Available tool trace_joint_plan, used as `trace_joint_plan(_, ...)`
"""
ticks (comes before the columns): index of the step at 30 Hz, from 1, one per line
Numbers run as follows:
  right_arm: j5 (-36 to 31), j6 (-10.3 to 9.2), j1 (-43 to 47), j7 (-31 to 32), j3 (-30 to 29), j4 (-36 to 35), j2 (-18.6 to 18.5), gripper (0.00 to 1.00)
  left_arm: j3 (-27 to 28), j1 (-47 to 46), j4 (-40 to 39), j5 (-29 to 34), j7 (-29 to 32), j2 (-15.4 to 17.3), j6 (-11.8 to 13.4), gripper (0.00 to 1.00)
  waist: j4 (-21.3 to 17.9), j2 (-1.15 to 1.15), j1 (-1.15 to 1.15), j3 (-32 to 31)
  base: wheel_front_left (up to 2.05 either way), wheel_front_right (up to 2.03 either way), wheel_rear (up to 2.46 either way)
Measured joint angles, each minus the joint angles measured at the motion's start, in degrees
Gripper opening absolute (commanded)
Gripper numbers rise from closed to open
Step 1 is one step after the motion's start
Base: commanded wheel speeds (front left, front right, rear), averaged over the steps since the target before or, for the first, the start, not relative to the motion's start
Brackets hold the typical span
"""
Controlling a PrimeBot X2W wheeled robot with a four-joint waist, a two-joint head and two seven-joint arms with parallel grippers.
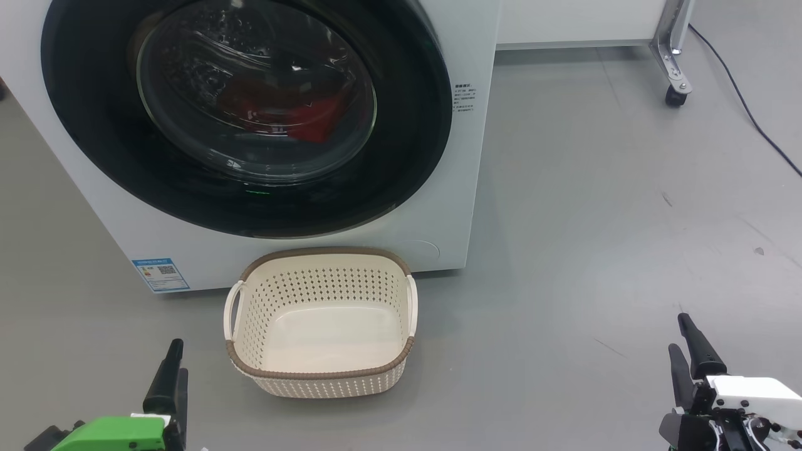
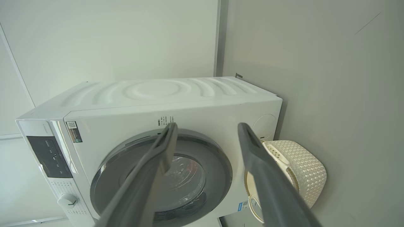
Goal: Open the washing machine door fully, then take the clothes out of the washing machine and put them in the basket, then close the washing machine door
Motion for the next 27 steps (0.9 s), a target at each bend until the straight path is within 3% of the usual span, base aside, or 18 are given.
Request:
trace_joint_plan(15, -2.9, 0.00, 0.0, -1.0, 0.0, -1.6, -1.3, 1.00, -2.6, -0.8, -0.9, 3.9, -2.9, 0.0, 0.0, 1.00, 0.0, 0.00, 0.00, 0.0, 0.00, 0.00, 0.00)
trace_joint_plan(27, -10.4, 0.01, 0.1, -3.8, 1.8, -2.2, -4.0, 1.00, -5.2, -2.3, -0.9, 14.1, -5.4, 0.9, 0.0, 1.00, 0.2, 0.00, 0.00, 0.0, 0.00, 0.00, 0.00)
